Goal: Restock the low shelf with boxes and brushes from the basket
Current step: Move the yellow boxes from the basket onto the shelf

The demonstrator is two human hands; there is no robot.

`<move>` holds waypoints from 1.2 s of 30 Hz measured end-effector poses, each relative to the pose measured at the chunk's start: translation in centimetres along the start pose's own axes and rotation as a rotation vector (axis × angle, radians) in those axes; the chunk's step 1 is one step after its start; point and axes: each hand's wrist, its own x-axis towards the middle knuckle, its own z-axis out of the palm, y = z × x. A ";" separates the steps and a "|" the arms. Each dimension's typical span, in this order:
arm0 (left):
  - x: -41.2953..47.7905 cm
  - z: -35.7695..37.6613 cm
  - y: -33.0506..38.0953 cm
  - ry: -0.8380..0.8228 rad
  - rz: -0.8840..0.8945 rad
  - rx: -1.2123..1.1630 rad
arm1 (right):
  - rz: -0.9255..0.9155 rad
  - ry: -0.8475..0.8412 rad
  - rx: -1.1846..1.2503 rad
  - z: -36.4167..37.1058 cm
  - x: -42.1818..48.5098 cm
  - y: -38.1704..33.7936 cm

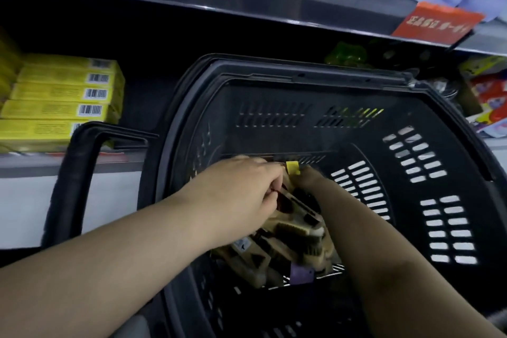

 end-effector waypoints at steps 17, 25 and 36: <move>-0.5 -0.2 0.3 0.002 -0.061 -0.136 | -0.252 0.120 -0.149 -7.0 -8.7 -0.4; -1.0 -2.9 0.6 0.172 -0.394 -0.782 | -0.577 -0.084 0.514 -10.3 -22.8 -7.7; -4.5 -8.4 -4.5 0.473 -0.506 -1.245 | -0.540 -0.301 0.663 -7.7 -28.0 -16.5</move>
